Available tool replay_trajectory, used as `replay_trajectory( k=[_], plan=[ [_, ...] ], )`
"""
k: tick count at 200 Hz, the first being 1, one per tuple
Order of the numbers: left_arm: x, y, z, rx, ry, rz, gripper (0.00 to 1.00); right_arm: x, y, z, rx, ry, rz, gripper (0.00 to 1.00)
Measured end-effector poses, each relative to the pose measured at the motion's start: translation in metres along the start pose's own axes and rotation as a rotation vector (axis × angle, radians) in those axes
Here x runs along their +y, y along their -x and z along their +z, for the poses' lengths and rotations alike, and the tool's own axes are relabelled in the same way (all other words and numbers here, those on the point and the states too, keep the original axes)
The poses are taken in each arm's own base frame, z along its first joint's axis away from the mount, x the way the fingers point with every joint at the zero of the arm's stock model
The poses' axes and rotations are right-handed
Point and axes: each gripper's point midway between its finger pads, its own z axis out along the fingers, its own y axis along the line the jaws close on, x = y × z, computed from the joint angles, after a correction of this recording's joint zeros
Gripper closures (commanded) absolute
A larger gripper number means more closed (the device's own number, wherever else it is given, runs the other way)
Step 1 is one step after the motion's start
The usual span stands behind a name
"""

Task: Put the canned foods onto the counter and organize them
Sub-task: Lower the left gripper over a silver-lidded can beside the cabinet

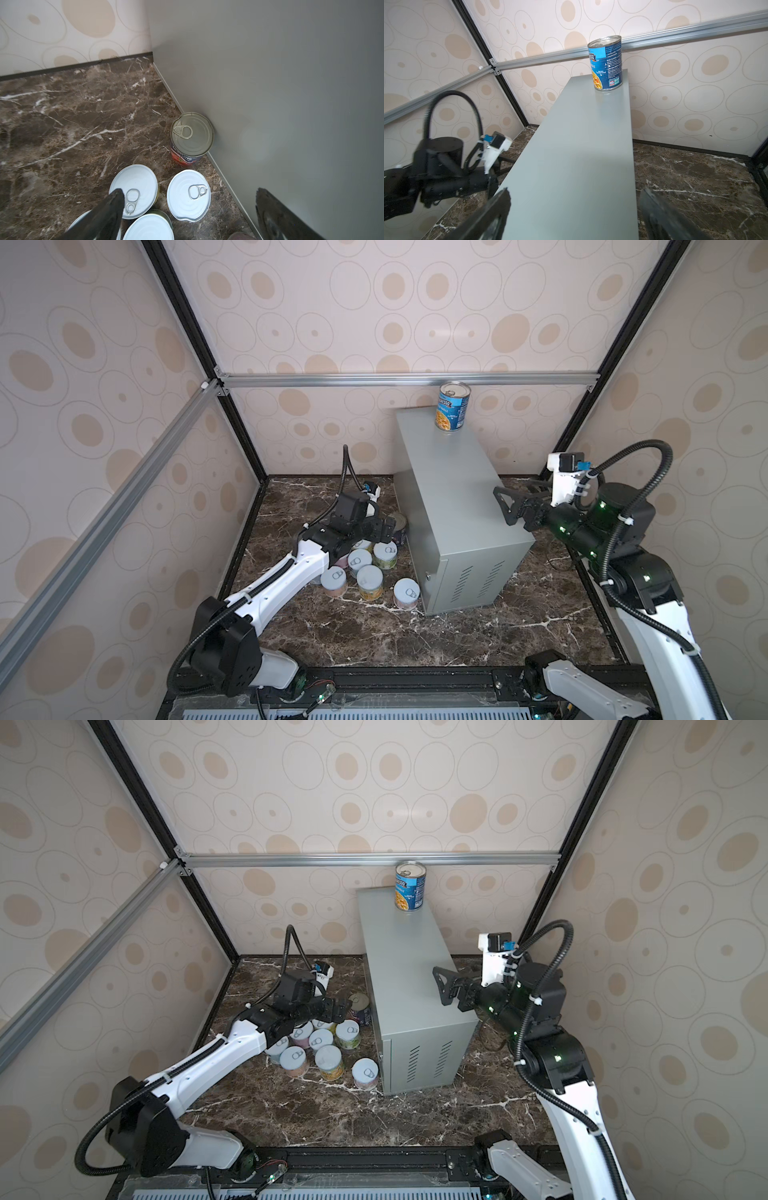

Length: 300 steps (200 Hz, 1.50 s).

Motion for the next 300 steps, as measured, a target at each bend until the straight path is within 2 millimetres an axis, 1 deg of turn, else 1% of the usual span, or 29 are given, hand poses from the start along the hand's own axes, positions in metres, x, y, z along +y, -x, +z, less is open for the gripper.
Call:
replay_trajectory(
  k=[17,35,59,81,103,131,165,195,227,271,300],
  plan=[
    [0.006,-0.01,0.017,0.045,0.001,-0.012,0.02,0.002,-0.008,-0.012,0.002,0.001,0.004,0.0],
    [0.017,-0.018,0.033,0.078,0.003,-0.032,0.02,0.002,-0.015,-0.021,0.011,-0.001,0.006,0.0],
    [0.029,-0.026,0.054,0.112,0.012,-0.05,0.02,0.002,-0.023,-0.026,0.027,-0.005,0.01,0.0],
    [0.033,-0.032,0.07,0.12,0.013,-0.045,0.02,0.001,-0.028,-0.028,0.037,-0.007,0.013,0.0],
    [0.031,-0.033,0.077,0.099,-0.017,-0.022,0.02,0.001,-0.03,-0.026,0.046,-0.007,0.014,0.0],
    [0.023,-0.03,0.086,0.071,-0.065,0.025,0.02,0.0,-0.034,-0.019,0.078,-0.004,0.019,0.0],
    [0.017,-0.042,0.102,0.094,-0.115,0.062,0.02,0.0,-0.035,-0.015,0.09,0.002,0.017,0.0],
    [0.013,-0.043,0.11,0.084,-0.143,0.085,0.02,0.002,-0.035,-0.015,0.091,0.011,0.016,0.0],
    [0.012,-0.044,0.117,0.075,-0.152,0.106,0.02,0.003,-0.035,-0.013,0.094,0.018,0.018,0.0],
    [0.016,-0.053,0.138,0.104,-0.144,0.128,0.02,0.005,-0.032,-0.013,0.083,0.034,0.015,0.0],
    [0.016,-0.052,0.141,0.094,-0.148,0.138,0.04,0.007,-0.03,-0.015,0.071,0.043,0.012,0.0]
  ],
)
